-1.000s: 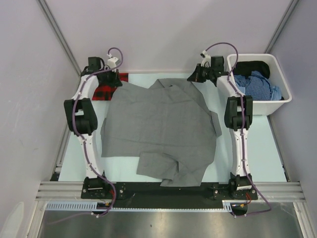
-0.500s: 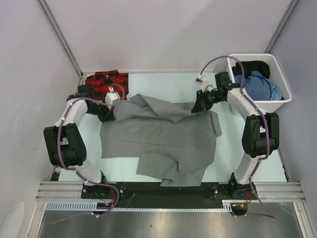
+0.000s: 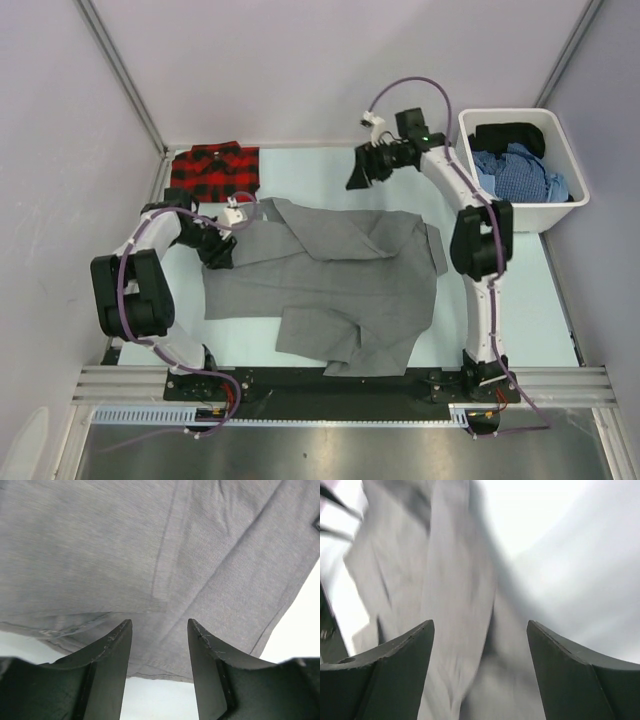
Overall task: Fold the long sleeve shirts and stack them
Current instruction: Fold the shirt
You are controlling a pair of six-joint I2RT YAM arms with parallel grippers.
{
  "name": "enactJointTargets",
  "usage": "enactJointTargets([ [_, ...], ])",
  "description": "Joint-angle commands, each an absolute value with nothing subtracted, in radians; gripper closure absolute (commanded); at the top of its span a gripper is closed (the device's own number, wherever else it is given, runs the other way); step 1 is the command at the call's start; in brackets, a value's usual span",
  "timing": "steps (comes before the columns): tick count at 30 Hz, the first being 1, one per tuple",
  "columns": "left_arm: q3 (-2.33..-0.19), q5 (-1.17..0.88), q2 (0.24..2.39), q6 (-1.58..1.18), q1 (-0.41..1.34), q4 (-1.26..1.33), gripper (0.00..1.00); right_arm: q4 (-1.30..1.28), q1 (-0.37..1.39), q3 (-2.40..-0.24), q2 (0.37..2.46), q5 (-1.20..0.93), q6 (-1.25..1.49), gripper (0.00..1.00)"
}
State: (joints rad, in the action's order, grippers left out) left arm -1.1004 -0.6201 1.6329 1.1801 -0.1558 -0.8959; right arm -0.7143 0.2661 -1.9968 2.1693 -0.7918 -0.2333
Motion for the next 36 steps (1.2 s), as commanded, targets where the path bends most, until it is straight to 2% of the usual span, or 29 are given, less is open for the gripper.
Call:
enactJointTargets([
  [1,-1.146,-0.644,1.583,1.082,-0.164,-0.851,0.46,-0.632,0.347,-2.224,2.368,-0.799,-0.074,0.19],
  [5,-1.141,-0.635,1.569,1.032,-0.167,-0.821,0.45,-0.650,0.385,-2.342,2.491,-0.775,-0.054,0.15],
  [7,-1.134,-0.634,1.556,1.023,-0.166,-0.815,0.40,-0.653,0.399,-2.327,2.508,-0.769,-0.064,0.14],
  [14,-1.126,-0.652,1.542,0.993,-0.166,-0.802,0.38,-0.626,0.420,-2.230,2.523,-0.778,-0.022,0.14],
  [17,-1.127,-0.650,1.548,0.986,-0.167,-0.799,0.38,-0.623,0.417,-2.226,2.527,-0.888,0.061,0.17],
  [21,-1.126,-0.658,1.549,0.977,-0.166,-0.790,0.38,-0.412,0.417,-2.149,2.490,-1.034,0.266,0.22],
  [25,-1.126,-0.658,1.542,0.969,-0.167,-0.787,0.38,-0.183,0.425,-2.105,2.499,-1.166,0.524,0.36],
  [26,-1.124,-0.657,1.539,0.971,-0.167,-0.787,0.38,-0.119,0.428,-2.094,2.500,-1.173,0.564,0.45],
  [29,-1.118,-0.649,1.526,0.974,-0.166,-0.788,0.38,-0.066,0.433,-2.074,2.493,-1.170,0.612,0.63],
  [34,-1.100,-0.646,1.511,0.980,-0.169,-0.787,0.38,-0.063,0.436,-2.077,2.465,-1.160,0.612,0.65],
  [36,-1.095,-0.650,1.509,0.979,-0.170,-0.787,0.40,-0.069,0.439,-2.082,2.457,-1.151,0.598,0.70],
])
